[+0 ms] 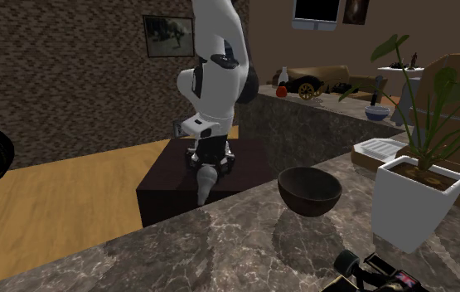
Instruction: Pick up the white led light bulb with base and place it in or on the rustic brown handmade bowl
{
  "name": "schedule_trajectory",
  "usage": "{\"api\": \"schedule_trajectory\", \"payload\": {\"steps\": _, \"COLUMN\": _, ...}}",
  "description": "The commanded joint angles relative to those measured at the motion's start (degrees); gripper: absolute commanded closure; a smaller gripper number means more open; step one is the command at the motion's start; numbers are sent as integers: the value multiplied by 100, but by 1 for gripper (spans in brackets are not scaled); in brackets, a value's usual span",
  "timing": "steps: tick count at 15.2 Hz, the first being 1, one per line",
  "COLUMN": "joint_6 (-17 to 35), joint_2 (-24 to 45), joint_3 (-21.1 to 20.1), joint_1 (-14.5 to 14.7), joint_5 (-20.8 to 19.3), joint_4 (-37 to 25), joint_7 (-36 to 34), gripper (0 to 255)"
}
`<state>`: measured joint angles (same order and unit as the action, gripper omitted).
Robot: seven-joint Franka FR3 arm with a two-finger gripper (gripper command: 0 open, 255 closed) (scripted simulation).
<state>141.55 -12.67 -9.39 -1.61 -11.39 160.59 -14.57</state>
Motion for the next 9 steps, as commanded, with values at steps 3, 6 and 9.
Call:
{"api": "schedule_trajectory", "payload": {"steps": 3, "joint_6": -416, "joint_2": -356, "joint_3": 32, "joint_1": 75, "joint_5": 172, "joint_4": -70, "joint_7": 158, "gripper": 255}}
{"api": "schedule_trajectory", "payload": {"steps": 6, "joint_6": -721, "joint_2": -603, "joint_3": 59, "joint_1": 120, "joint_5": 265, "joint_4": -136, "joint_7": 255, "gripper": 255}}
{"api": "schedule_trajectory", "payload": {"steps": 9, "joint_6": -1023, "joint_2": -830, "joint_3": 84, "joint_1": 157, "joint_5": 339, "joint_4": -218, "joint_7": 339, "gripper": 255}}
